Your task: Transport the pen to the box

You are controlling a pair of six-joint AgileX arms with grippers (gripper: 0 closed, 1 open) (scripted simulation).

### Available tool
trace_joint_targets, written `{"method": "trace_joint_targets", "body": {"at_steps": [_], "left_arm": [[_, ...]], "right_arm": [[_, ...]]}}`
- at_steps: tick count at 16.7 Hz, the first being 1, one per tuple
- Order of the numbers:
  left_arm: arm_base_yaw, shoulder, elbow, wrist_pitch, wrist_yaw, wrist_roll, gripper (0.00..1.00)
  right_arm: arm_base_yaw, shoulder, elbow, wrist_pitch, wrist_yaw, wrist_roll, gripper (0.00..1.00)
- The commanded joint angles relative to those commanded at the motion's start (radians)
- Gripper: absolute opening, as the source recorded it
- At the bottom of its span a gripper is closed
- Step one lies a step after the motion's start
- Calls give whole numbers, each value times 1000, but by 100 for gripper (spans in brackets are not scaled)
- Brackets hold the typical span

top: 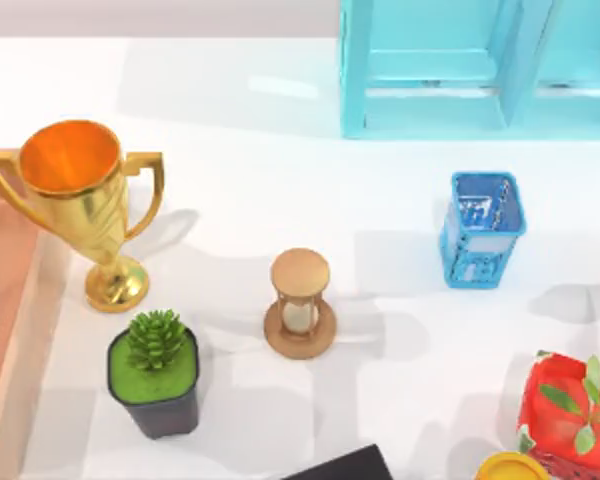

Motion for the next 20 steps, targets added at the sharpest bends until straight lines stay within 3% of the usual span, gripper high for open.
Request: {"method": "trace_joint_targets", "body": {"at_steps": [4, 8, 20], "left_arm": [[-9, -11, -35, -208, -28, 173, 0], [-24, -29, -88, -542, -73, 451, 0], [-85, -94, -304, -1952, -250, 1636, 0]], "right_arm": [[0, 0, 0, 0, 0, 0, 100], [0, 0, 0, 0, 0, 0, 100], [0, 0, 0, 0, 0, 0, 100]]}}
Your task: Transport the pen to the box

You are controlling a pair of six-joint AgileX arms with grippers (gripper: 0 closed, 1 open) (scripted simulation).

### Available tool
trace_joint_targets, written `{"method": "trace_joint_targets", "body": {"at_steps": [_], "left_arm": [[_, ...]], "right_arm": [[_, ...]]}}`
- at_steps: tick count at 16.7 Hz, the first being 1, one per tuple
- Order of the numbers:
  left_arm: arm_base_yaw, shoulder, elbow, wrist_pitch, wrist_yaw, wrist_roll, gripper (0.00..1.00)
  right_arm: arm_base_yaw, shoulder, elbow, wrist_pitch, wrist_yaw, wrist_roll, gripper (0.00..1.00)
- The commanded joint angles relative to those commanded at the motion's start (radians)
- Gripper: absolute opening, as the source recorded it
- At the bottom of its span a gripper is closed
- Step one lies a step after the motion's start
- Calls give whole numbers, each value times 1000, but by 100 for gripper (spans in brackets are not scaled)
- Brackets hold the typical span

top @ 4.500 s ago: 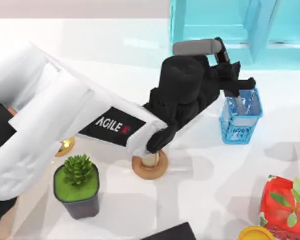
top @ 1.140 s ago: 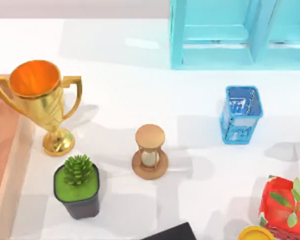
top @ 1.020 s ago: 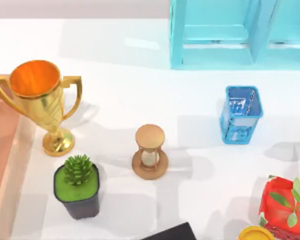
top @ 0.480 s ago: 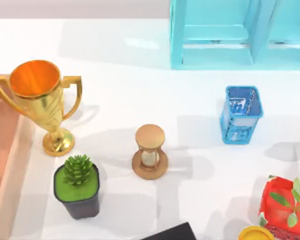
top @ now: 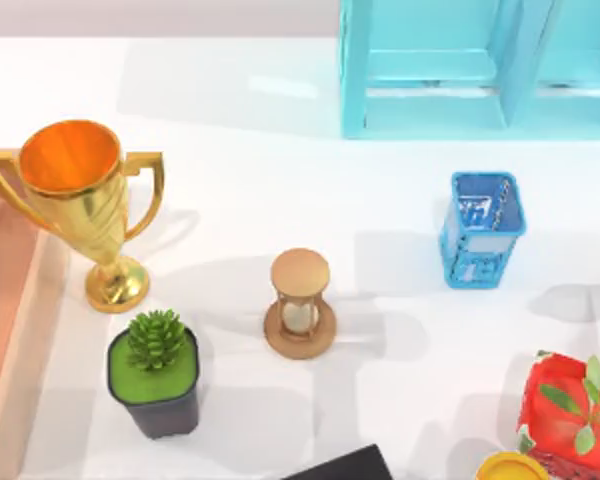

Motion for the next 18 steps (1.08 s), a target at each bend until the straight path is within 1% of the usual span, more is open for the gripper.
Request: {"method": "trace_joint_targets", "body": {"at_steps": [6, 10, 14, 16, 18], "left_arm": [[-31, -25, -104, -712, -83, 604, 0], [-49, -34, -161, -1108, -129, 942, 0], [-62, -39, -201, -1395, -162, 1189, 0], [-66, -40, -214, -1490, -173, 1270, 0], [-68, -40, -222, -1541, -179, 1315, 0]], "right_arm": [[0, 0, 0, 0, 0, 0, 100], [0, 0, 0, 0, 0, 0, 100], [0, 0, 0, 0, 0, 0, 100], [0, 0, 0, 0, 0, 0, 100], [0, 0, 0, 0, 0, 0, 100]]}}
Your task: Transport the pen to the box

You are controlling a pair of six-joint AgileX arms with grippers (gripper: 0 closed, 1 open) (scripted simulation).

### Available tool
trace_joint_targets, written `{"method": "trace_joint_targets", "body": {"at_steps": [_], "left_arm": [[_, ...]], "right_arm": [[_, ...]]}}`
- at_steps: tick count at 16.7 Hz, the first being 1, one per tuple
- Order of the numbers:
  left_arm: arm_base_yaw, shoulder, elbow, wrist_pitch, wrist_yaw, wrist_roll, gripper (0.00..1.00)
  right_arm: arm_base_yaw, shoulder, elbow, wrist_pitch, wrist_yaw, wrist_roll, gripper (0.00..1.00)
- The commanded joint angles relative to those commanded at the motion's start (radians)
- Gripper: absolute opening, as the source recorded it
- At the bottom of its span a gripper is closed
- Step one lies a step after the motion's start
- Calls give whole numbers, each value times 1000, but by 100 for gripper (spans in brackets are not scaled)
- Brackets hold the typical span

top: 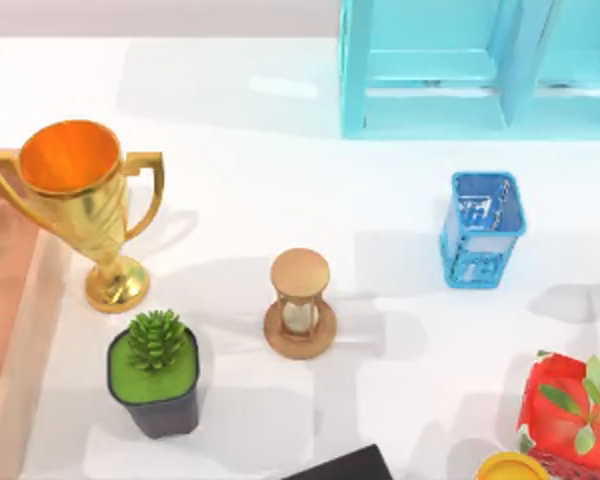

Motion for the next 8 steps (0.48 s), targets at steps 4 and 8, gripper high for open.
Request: {"method": "trace_joint_targets", "body": {"at_steps": [4, 8], "left_arm": [[-1, 0, -2, -12, -1, 11, 0], [-1, 0, -2, -12, -1, 11, 15]], "right_arm": [[0, 0, 0, 0, 0, 0, 100], [0, 0, 0, 0, 0, 0, 100]]}}
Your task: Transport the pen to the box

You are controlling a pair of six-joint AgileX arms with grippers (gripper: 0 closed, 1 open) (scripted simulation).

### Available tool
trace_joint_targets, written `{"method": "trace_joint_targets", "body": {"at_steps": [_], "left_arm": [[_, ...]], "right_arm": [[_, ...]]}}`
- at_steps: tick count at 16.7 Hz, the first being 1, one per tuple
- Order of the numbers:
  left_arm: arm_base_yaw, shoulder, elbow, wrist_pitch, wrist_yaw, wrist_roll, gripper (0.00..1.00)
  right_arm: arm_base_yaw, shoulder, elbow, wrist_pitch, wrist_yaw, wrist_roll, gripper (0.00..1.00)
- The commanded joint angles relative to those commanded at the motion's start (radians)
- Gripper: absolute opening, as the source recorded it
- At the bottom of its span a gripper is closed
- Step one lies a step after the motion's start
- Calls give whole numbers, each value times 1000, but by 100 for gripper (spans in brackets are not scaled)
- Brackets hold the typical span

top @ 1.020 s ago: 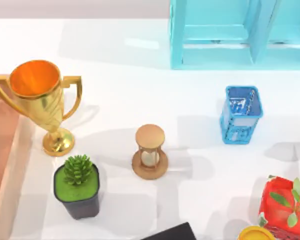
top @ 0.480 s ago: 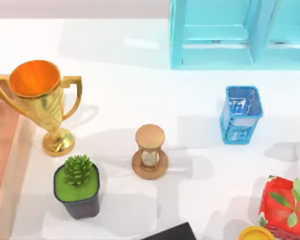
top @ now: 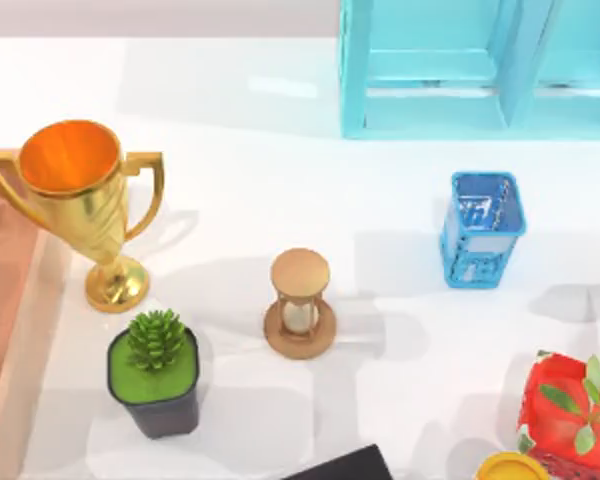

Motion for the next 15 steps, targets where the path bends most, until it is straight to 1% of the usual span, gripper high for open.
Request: {"method": "trace_joint_targets", "body": {"at_steps": [11, 12, 15], "left_arm": [[0, 0, 0, 0, 0, 0, 98], [0, 0, 0, 0, 0, 0, 100], [0, 0, 0, 0, 0, 0, 100]], "right_arm": [[0, 0, 0, 0, 0, 0, 100], [0, 0, 0, 0, 0, 0, 100], [0, 0, 0, 0, 0, 0, 100]]}}
